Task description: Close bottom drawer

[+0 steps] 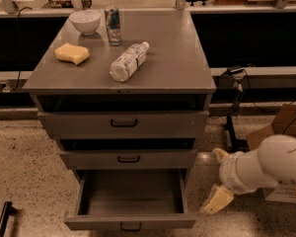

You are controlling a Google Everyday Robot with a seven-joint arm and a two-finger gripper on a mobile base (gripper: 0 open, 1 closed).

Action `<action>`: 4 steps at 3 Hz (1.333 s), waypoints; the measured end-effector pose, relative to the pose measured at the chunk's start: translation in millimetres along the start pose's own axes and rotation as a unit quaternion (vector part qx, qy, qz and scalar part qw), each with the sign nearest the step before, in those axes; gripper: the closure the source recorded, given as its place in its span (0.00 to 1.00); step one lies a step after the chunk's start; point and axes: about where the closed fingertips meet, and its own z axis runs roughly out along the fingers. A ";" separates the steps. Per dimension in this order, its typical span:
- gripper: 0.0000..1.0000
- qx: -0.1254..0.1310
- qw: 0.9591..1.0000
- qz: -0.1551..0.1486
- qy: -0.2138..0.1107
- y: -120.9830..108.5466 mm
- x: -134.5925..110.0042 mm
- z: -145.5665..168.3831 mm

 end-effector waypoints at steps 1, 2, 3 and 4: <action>0.00 0.000 1.000 -0.001 -0.019 42.6 10.8 43.8; 0.00 0.039 0.999 -0.002 -0.033 32.2 5.0 50.6; 0.00 0.022 0.999 -0.002 -0.031 38.8 9.9 60.5; 0.00 0.014 0.997 -0.013 -0.073 43.0 7.2 87.3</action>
Offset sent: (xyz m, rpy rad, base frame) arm -0.0245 0.0193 -0.0426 0.0290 -0.0070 0.0078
